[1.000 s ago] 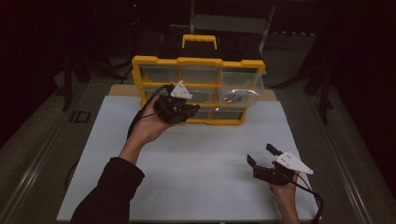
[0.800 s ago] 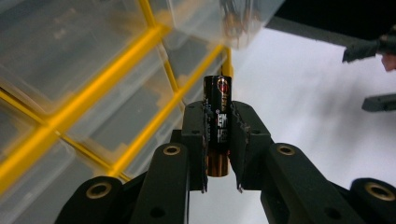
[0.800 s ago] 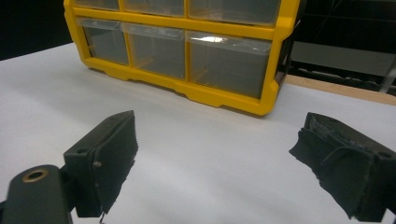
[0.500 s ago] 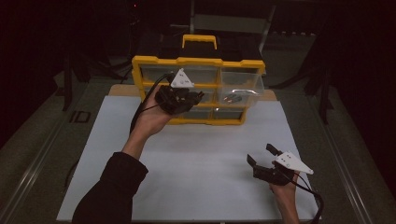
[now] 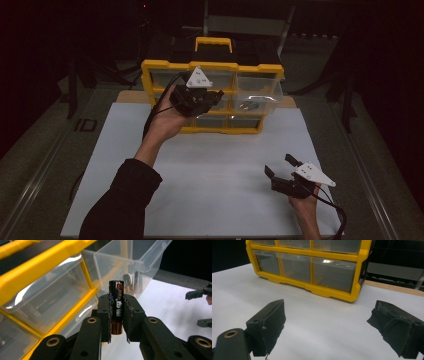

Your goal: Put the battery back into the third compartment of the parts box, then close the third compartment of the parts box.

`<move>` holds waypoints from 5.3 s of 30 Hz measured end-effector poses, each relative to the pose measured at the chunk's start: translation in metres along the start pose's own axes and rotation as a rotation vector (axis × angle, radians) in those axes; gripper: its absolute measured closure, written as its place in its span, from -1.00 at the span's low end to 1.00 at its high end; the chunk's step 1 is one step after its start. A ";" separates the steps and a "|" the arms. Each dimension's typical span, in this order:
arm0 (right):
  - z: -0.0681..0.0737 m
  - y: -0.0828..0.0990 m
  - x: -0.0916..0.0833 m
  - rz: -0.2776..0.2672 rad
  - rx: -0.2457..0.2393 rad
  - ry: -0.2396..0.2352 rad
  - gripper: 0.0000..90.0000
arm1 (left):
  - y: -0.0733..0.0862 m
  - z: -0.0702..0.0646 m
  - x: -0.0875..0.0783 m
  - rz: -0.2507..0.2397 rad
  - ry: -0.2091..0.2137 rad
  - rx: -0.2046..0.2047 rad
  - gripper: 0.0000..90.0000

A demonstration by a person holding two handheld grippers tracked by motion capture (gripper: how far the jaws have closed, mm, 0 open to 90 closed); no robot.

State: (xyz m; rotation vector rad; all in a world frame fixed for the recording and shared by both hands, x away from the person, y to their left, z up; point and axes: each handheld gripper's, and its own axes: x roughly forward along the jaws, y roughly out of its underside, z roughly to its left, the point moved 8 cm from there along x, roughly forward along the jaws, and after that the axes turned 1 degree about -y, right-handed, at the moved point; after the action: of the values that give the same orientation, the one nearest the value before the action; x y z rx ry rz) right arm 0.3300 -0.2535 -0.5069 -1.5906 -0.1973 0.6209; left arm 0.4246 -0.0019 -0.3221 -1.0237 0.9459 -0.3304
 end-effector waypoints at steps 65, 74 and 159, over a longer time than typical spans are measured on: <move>-0.002 -0.001 -0.001 -0.006 0.006 0.002 -0.75 | -0.078 -0.010 0.026 -0.096 0.003 0.021 0.72; -0.002 -0.001 -0.001 -0.007 0.006 0.002 -0.75 | -0.081 -0.014 0.034 -0.074 0.006 0.042 0.72; -0.002 -0.001 -0.001 -0.006 0.010 0.004 -0.75 | -0.009 -0.038 0.036 0.048 0.222 0.007 0.67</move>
State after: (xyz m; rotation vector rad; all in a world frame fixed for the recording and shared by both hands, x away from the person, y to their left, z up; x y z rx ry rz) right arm 0.3305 -0.2560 -0.5060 -1.5810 -0.1955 0.6138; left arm 0.4167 -0.0519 -0.3401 -0.9701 1.1664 -0.4129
